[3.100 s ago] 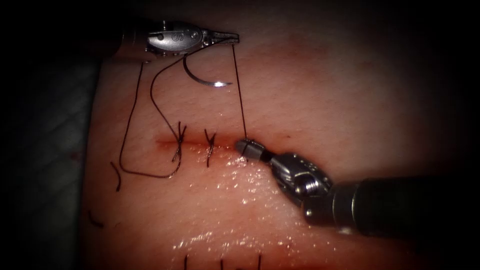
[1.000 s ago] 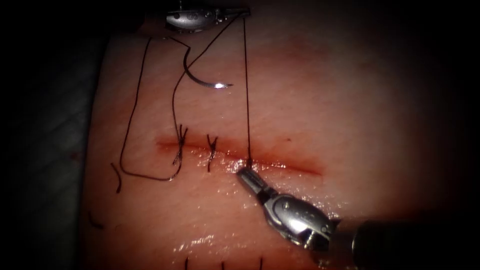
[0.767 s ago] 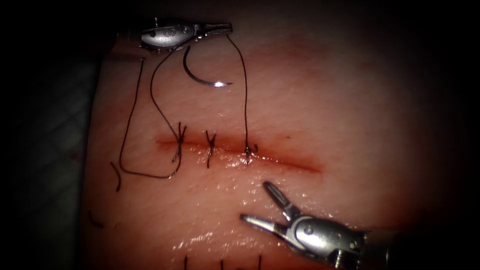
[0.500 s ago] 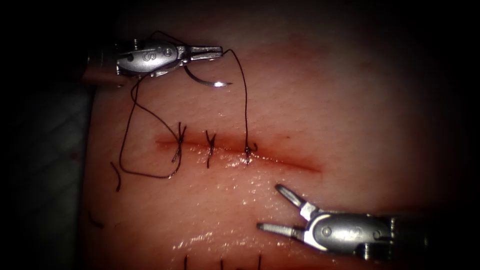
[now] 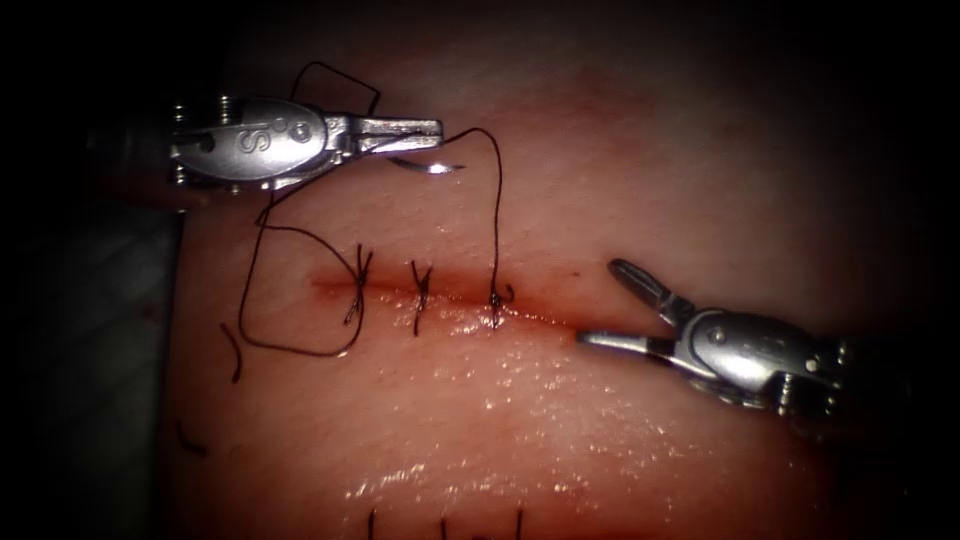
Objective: Wound Closure
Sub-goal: Use the right tool to cut the long end of suture.
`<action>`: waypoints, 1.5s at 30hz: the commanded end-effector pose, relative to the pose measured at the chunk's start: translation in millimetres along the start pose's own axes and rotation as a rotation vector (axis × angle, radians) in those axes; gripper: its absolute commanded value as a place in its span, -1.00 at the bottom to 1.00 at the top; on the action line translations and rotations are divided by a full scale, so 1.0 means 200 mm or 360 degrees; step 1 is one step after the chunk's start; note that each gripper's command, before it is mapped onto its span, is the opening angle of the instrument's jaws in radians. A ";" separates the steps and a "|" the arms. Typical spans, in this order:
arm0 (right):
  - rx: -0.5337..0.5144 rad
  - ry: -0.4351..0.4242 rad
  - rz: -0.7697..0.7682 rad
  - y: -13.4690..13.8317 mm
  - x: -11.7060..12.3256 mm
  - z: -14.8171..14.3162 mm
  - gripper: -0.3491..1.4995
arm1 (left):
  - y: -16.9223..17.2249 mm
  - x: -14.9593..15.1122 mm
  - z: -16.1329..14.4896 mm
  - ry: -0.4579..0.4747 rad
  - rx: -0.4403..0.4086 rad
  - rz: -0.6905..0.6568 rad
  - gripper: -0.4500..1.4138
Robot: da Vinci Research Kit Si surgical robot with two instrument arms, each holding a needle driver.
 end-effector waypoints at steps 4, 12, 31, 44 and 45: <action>0.0031 -0.0005 0.0139 0.010 -0.006 0.016 0.22 | 0.004 0.004 0.003 0.0013 0.0013 0.0004 -1.00; 0.0047 -0.0080 0.0207 0.012 -0.016 0.038 0.18 | 0.012 0.019 0.001 0.0046 0.0061 0.0063 -1.00; 0.0067 -0.0090 0.0177 -0.005 -0.027 0.071 0.11 | 0.019 0.032 0.000 0.0039 0.0087 0.0101 -1.00; 0.0034 -0.0063 0.0029 -0.009 -0.030 0.082 0.25 | 0.021 0.037 0.004 0.0035 0.0097 0.0101 -1.00; 0.0034 -0.0062 0.0020 -0.010 -0.029 0.082 0.25 | 0.021 0.037 0.005 0.0034 0.0098 0.0102 -1.00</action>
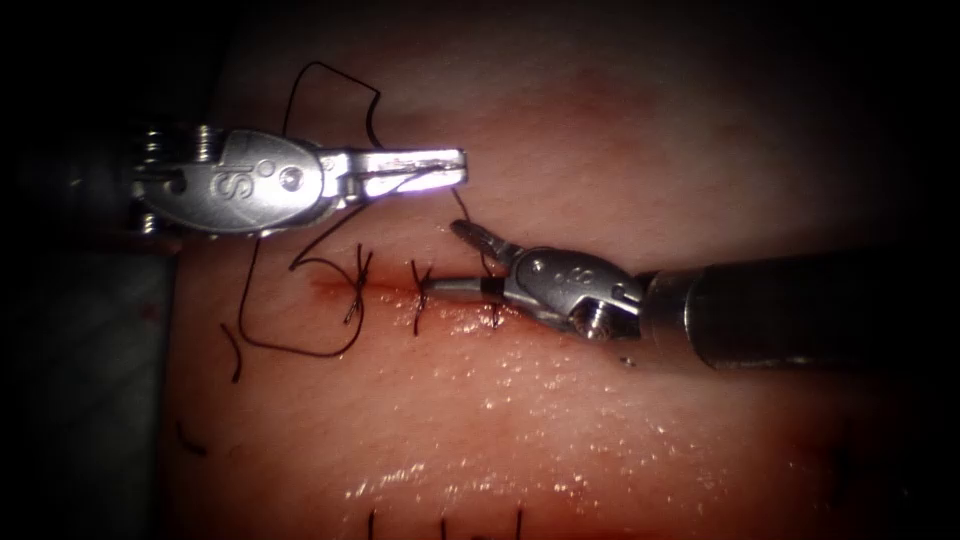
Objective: Wound Closure
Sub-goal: Use the right tool to cut the long end of suture.
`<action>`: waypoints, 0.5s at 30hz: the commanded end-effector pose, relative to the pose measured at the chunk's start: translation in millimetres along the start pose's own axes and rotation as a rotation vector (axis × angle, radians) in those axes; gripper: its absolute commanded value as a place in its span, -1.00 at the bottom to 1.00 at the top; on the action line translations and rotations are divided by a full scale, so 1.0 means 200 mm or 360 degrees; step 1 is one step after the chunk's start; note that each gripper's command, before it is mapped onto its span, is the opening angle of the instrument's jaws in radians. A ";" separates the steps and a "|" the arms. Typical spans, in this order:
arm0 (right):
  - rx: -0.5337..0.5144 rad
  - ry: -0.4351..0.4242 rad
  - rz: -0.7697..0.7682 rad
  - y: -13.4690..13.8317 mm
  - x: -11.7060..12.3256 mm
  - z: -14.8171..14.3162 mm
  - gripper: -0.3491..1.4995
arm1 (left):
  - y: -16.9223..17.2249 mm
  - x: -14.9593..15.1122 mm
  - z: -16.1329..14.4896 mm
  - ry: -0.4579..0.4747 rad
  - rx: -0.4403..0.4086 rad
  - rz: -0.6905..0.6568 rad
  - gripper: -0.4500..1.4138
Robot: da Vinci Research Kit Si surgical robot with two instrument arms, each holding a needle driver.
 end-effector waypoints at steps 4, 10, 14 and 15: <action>0.0004 0.0002 -0.0006 -0.003 -0.001 0.004 0.25 | 0.000 -0.002 0.005 -0.0001 0.0004 0.0003 -1.00; 0.0023 0.0010 -0.0024 -0.004 0.000 0.006 0.22 | 0.001 0.000 0.004 0.0000 0.0003 0.0004 -1.00; 0.0023 0.0012 -0.0024 -0.004 0.000 0.007 0.13 | 0.003 0.001 0.004 0.0000 0.0003 0.0006 -1.00; 0.0022 0.0012 -0.0023 -0.004 0.000 0.008 0.11 | 0.003 0.002 0.004 0.0000 0.0003 0.0006 -1.00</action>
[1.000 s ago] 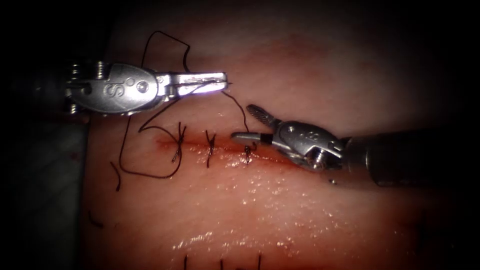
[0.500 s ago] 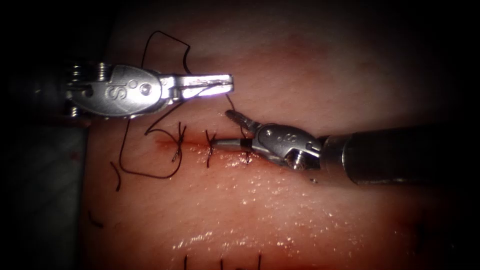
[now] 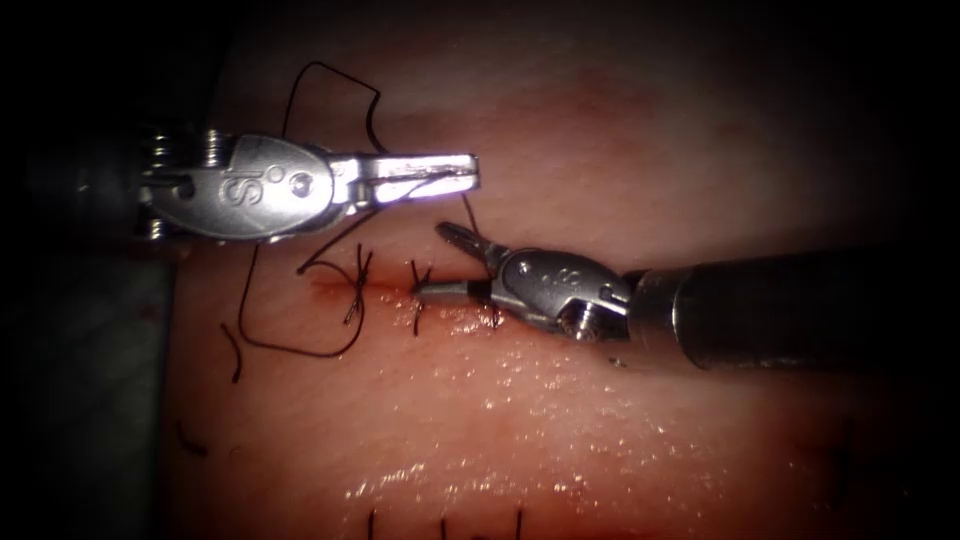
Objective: Wound Closure
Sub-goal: Use the right tool to cut the long end of suture, then set the suture down onto the pad.
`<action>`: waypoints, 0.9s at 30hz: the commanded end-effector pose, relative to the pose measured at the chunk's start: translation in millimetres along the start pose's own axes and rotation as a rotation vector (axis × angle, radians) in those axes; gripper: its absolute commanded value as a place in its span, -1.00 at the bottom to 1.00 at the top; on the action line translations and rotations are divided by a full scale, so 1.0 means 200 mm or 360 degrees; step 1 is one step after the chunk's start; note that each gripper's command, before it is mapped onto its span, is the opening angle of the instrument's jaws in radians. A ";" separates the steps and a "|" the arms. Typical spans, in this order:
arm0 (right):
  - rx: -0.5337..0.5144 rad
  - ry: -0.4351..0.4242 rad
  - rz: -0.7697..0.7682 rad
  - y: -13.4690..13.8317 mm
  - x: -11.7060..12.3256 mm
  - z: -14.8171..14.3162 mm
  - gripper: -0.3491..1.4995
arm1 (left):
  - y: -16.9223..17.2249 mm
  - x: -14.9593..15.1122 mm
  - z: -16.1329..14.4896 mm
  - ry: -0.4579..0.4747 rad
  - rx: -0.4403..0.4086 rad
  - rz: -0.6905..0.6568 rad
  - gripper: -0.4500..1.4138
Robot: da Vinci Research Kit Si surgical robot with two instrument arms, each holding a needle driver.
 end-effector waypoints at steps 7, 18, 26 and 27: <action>0.0016 0.0008 -0.0003 -0.002 -0.003 0.005 -1.00 | 0.000 -0.001 0.003 0.0002 -0.0001 0.0003 -1.00; 0.0072 0.0030 -0.0067 0.000 -0.003 -0.003 0.03 | 0.010 0.004 -0.003 0.0009 -0.0020 0.0026 -1.00; -0.0014 -0.0003 -0.0275 0.009 0.001 -0.055 0.96 | 0.037 0.010 -0.006 0.0019 -0.0081 0.0103 -1.00; -0.0021 0.0002 -0.0289 0.010 0.002 -0.059 0.96 | 0.040 0.010 -0.005 0.0027 -0.0097 0.0121 -1.00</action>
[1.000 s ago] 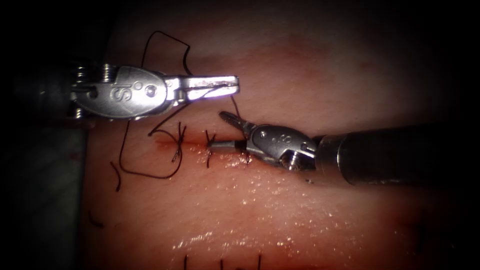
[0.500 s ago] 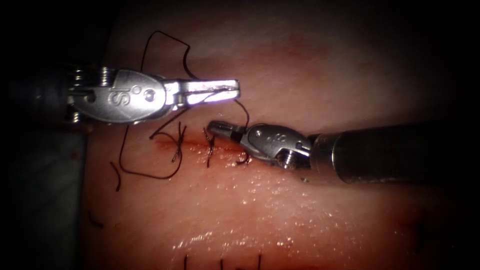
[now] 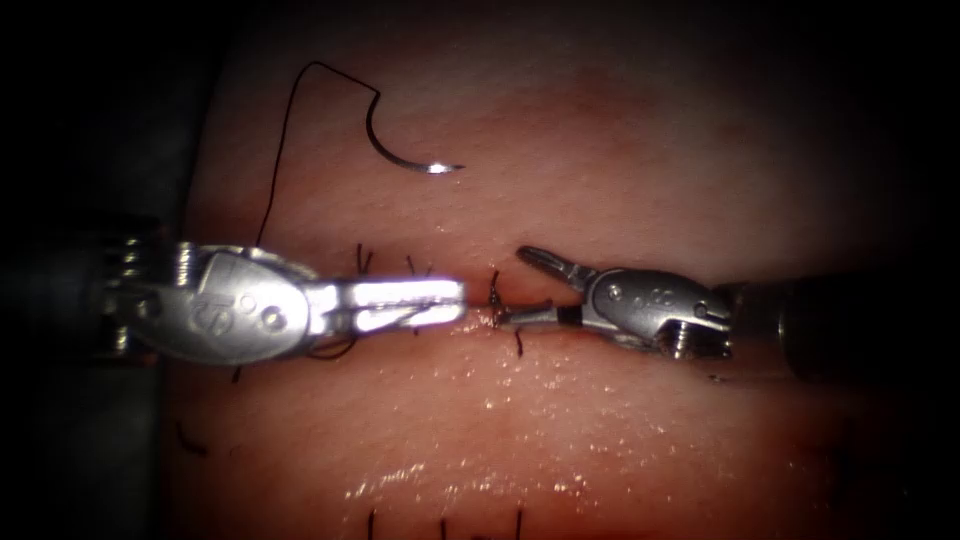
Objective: Wound Closure
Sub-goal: Set the suture down onto the pad.
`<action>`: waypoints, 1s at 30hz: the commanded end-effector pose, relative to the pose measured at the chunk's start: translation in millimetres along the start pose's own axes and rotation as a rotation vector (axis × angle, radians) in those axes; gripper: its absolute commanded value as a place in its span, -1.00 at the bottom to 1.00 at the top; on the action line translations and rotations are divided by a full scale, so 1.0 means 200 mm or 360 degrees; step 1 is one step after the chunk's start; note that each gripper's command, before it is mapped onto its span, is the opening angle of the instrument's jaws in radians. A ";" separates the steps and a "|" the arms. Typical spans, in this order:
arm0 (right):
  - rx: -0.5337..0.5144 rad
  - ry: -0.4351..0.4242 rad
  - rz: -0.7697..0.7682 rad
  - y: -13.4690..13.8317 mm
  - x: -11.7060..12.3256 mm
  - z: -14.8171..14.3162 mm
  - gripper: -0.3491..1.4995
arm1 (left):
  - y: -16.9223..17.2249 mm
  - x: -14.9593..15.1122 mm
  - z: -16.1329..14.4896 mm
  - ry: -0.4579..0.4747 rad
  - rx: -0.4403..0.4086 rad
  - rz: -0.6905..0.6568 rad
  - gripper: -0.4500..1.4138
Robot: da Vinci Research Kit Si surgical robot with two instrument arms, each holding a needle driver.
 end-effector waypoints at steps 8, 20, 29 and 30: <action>-0.0081 0.0050 -0.0020 0.016 0.003 -0.031 0.94 | 0.029 0.004 0.017 0.0095 -0.0128 0.0020 -1.00; -0.0164 0.0036 -0.0032 0.020 -0.002 -0.035 0.94 | 0.077 -0.009 0.051 0.0080 -0.0405 -0.0054 -1.00; -0.0161 0.0026 -0.0049 0.013 -0.005 -0.027 0.96 | 0.101 -0.026 0.058 -0.0093 -0.0573 -0.0468 0.71; -0.0159 0.0028 -0.0050 0.013 -0.005 -0.026 0.96 | 0.099 -0.026 0.057 -0.0118 -0.0546 -0.0495 0.81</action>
